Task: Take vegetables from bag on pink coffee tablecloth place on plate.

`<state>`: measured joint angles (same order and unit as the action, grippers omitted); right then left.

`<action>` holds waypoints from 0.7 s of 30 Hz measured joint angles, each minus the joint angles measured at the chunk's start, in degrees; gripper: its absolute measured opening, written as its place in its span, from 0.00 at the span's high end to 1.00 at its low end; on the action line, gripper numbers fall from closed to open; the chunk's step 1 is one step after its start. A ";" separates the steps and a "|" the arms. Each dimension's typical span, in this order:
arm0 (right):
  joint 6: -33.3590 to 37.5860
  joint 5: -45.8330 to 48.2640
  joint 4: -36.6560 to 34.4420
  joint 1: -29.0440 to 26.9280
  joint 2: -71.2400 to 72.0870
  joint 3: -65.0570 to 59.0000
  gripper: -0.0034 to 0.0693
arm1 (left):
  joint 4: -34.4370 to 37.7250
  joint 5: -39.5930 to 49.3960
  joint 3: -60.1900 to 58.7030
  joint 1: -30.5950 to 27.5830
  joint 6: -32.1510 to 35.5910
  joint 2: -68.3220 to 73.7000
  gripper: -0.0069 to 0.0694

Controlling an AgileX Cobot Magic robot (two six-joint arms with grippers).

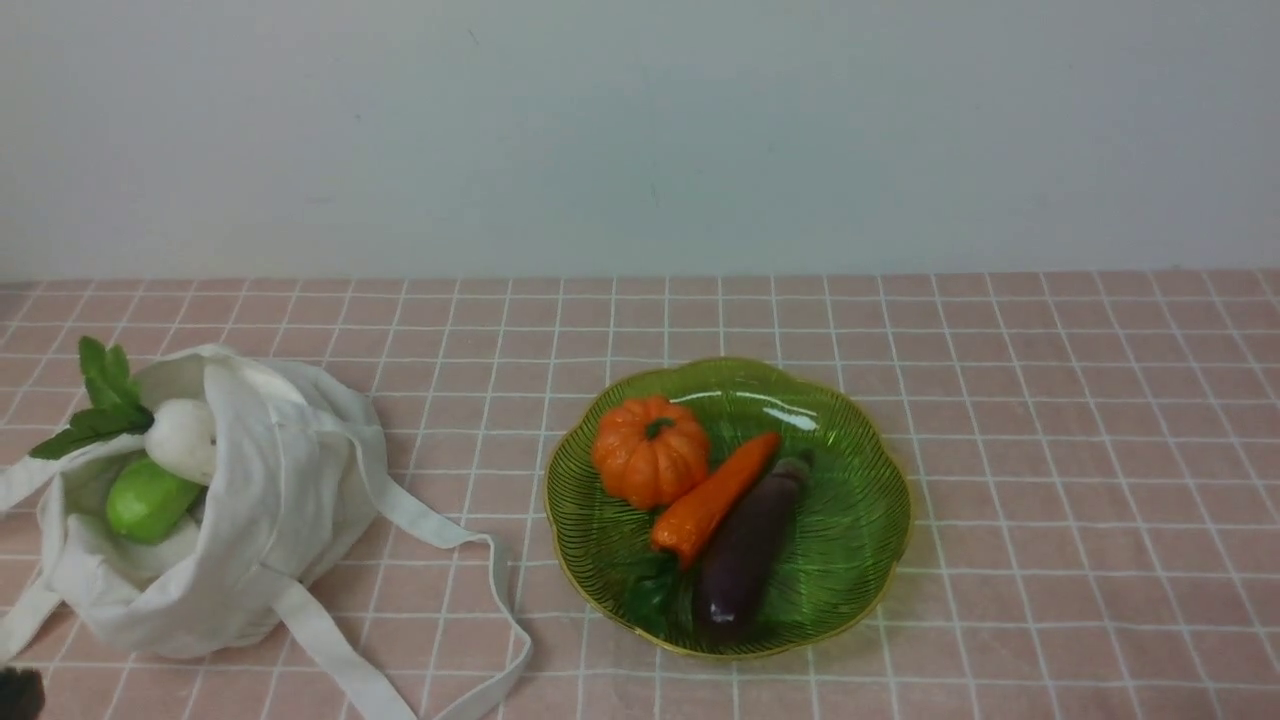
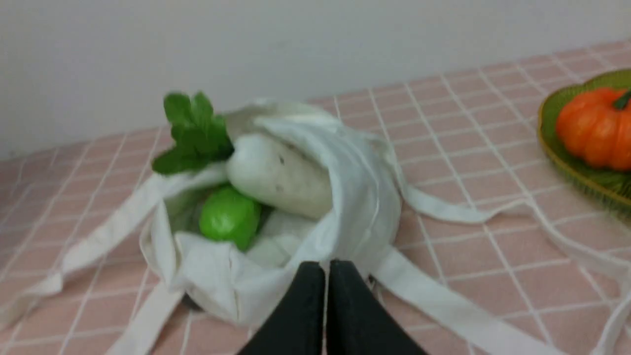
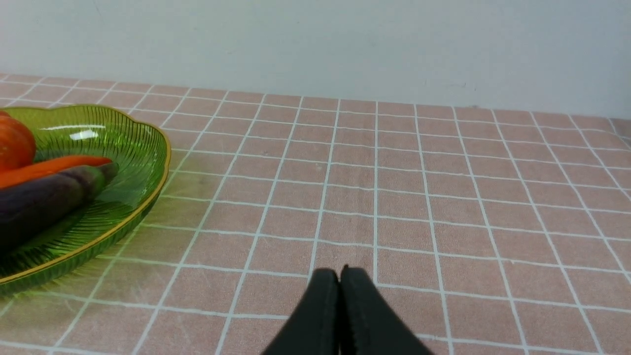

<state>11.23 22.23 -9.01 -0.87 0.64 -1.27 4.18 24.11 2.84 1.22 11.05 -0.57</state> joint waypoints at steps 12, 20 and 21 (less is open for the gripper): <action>0.00 0.00 0.00 0.00 0.00 0.00 0.97 | 0.02 -1.92 -4.33 -0.09 -0.10 -0.05 0.92; 0.00 0.00 0.00 0.00 0.00 0.00 0.97 | 0.07 -1.97 -4.33 -0.09 -0.10 -0.05 0.92; 0.00 0.00 0.00 0.00 0.00 0.00 0.97 | 0.07 -1.97 -4.33 -0.09 -0.10 -0.05 0.92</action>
<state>11.23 22.23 -9.01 -0.87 0.64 -1.27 4.25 22.14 -1.49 1.13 10.95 -0.61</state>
